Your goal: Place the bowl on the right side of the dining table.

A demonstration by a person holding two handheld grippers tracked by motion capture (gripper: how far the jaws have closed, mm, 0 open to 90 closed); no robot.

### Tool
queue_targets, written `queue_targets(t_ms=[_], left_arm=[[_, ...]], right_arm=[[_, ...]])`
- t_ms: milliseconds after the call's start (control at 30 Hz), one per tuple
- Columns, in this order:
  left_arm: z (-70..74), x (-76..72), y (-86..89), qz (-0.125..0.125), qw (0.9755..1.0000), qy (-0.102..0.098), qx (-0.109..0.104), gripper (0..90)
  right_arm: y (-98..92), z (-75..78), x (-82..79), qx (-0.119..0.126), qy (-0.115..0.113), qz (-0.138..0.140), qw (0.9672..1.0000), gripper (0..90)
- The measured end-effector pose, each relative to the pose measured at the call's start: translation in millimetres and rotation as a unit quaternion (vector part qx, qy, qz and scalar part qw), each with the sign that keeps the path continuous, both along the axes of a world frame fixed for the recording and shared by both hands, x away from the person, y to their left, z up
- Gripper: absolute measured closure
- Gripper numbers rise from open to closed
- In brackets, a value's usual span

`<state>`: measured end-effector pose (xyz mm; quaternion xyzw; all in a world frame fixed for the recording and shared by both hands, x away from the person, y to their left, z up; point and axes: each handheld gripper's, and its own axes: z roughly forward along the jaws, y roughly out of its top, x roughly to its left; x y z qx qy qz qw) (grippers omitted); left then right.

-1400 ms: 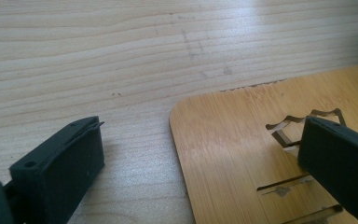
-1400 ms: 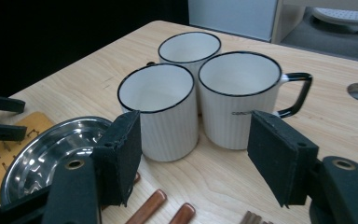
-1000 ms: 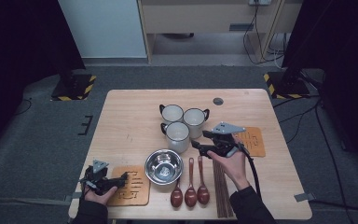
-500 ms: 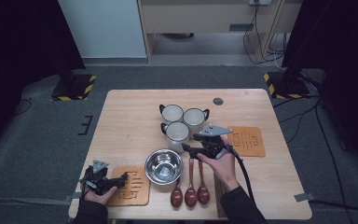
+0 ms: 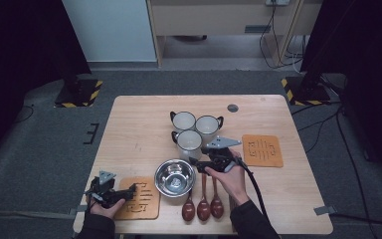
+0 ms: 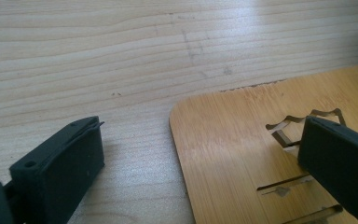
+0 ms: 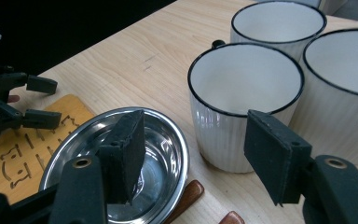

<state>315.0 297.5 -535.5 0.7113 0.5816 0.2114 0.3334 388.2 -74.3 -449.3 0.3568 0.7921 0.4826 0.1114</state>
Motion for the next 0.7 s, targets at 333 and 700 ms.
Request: queue_targets(t_ms=[333,700], left_arm=[[0.0,0.0,0.0,0.0,1.0,0.0,0.0,0.0],[0.0,0.0,0.0,0.0,1.0,0.0,0.0,0.0]], right_arm=[[8.1,-14.6,1.8,-0.019,0.022,0.002,0.9996,42.0],[17.6,-28.5,3.6,-0.04,0.043,0.008,0.9982,47.7]])
